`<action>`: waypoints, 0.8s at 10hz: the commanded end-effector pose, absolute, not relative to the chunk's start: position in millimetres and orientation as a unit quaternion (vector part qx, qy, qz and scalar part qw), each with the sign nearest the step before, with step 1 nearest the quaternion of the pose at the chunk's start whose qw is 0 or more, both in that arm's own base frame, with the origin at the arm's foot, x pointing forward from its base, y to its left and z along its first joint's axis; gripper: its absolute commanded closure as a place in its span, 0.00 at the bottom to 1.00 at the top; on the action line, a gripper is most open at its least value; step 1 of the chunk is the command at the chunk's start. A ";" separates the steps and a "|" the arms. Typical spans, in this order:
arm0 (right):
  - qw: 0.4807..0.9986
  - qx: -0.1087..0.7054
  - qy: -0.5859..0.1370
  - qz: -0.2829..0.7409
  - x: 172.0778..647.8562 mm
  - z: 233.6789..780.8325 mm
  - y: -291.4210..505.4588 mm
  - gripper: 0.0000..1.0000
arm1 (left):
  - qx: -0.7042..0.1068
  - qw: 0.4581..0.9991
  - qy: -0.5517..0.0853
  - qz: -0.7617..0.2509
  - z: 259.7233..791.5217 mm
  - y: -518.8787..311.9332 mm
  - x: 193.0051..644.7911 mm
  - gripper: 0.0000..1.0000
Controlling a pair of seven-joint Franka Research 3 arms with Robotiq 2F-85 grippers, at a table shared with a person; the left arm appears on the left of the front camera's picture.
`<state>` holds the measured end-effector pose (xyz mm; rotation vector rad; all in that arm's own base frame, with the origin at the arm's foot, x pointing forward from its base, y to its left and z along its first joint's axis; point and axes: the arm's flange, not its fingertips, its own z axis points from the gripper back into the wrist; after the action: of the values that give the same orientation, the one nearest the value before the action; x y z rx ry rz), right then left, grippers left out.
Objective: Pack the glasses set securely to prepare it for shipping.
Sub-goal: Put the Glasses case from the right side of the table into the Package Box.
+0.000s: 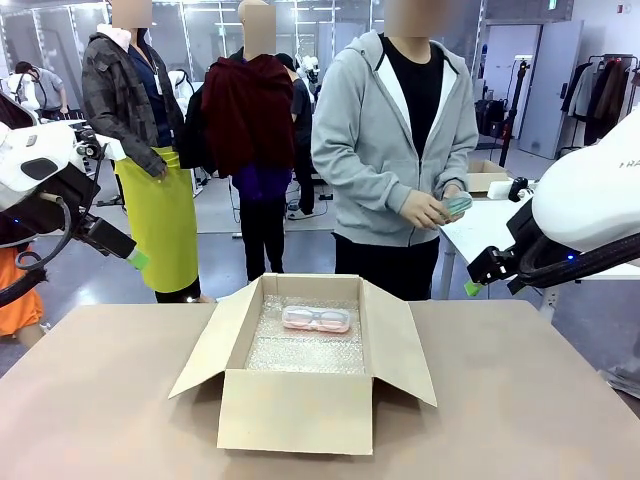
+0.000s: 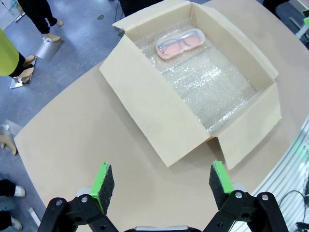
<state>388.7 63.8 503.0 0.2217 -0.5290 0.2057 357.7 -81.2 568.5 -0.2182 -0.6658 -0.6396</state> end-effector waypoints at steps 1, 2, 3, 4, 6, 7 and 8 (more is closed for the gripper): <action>0.953 0.108 -0.265 0.100 391.1 502.2 64.8 0.13 | -0.112 0.887 -0.322 -0.310 569.3 -79.4 356.9 0.00; 0.953 0.108 -0.265 0.100 391.1 502.2 64.8 0.13 | -0.112 0.887 -0.322 -0.310 569.3 -79.4 356.9 0.00; 0.953 0.108 -0.265 0.100 391.1 502.2 64.8 0.13 | -0.112 0.887 -0.322 -0.310 569.3 -79.4 356.9 0.00; 0.953 0.108 -0.265 0.100 391.1 502.2 64.8 0.13 | -0.112 0.887 -0.322 -0.310 569.3 -79.4 356.9 0.00; 0.953 0.108 -0.265 0.100 391.1 502.2 64.8 0.13 | -0.112 0.887 -0.322 -0.310 569.3 -79.4 356.9 0.00; 0.953 0.108 -0.265 0.100 391.1 502.2 64.8 0.13 | -0.112 0.887 -0.322 -0.310 569.3 -79.4 356.9 0.00; 0.953 0.108 -0.265 0.100 391.1 502.2 64.8 0.13 | -0.112 0.887 -0.322 -0.310 569.3 -79.4 356.9 0.00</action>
<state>388.7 63.8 503.0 0.2209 -0.5290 0.2063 357.7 -81.2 568.5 -0.2182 -0.6658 -0.6396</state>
